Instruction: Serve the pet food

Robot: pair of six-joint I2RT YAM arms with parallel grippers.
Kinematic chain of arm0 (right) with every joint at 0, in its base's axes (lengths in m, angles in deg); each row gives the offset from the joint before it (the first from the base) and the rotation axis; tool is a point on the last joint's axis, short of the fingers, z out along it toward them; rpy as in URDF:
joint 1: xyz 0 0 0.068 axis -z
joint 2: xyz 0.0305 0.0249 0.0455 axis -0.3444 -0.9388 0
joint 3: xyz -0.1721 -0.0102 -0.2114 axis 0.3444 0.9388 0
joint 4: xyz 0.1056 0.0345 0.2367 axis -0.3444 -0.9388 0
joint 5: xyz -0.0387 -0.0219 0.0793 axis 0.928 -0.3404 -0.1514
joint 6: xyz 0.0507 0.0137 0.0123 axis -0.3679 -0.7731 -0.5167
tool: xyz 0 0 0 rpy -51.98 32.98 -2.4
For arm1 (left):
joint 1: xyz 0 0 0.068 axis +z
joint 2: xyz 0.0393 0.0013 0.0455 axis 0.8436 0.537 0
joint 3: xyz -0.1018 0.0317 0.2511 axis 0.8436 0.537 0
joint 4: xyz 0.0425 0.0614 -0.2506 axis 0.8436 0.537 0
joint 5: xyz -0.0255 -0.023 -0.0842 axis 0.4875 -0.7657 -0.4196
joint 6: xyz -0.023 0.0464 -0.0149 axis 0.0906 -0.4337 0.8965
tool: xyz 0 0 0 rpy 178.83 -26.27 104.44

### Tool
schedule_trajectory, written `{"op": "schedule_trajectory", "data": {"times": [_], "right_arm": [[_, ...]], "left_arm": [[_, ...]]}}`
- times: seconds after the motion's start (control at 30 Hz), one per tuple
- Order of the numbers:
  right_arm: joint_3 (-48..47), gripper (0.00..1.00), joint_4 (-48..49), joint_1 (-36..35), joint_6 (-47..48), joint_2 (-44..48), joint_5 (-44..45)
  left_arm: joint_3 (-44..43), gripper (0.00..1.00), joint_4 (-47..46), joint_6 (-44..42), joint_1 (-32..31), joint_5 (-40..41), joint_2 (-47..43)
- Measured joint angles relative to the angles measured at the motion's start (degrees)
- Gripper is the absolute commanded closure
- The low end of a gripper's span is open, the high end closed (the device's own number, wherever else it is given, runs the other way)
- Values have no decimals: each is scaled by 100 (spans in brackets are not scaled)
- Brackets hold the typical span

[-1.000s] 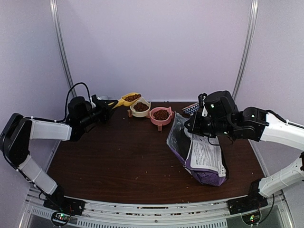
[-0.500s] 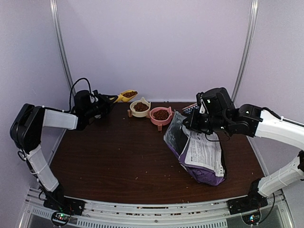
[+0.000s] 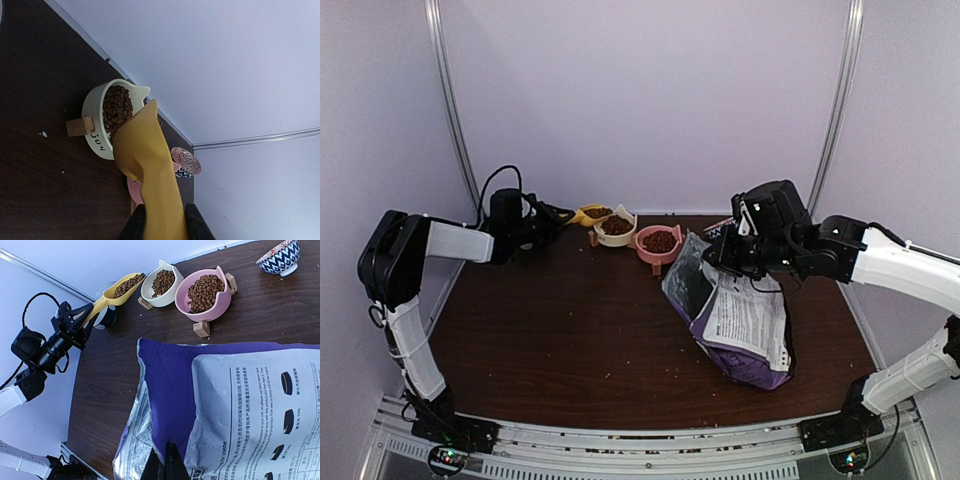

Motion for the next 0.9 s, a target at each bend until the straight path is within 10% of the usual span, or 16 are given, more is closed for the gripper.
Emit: {"op": "schedule_trajectory", "data": {"times": [0.9], "right_arm": [[0, 100, 15, 59, 7, -4, -109]], "left_arm": [[-826, 100, 1167, -752, -4, 37, 317]]}}
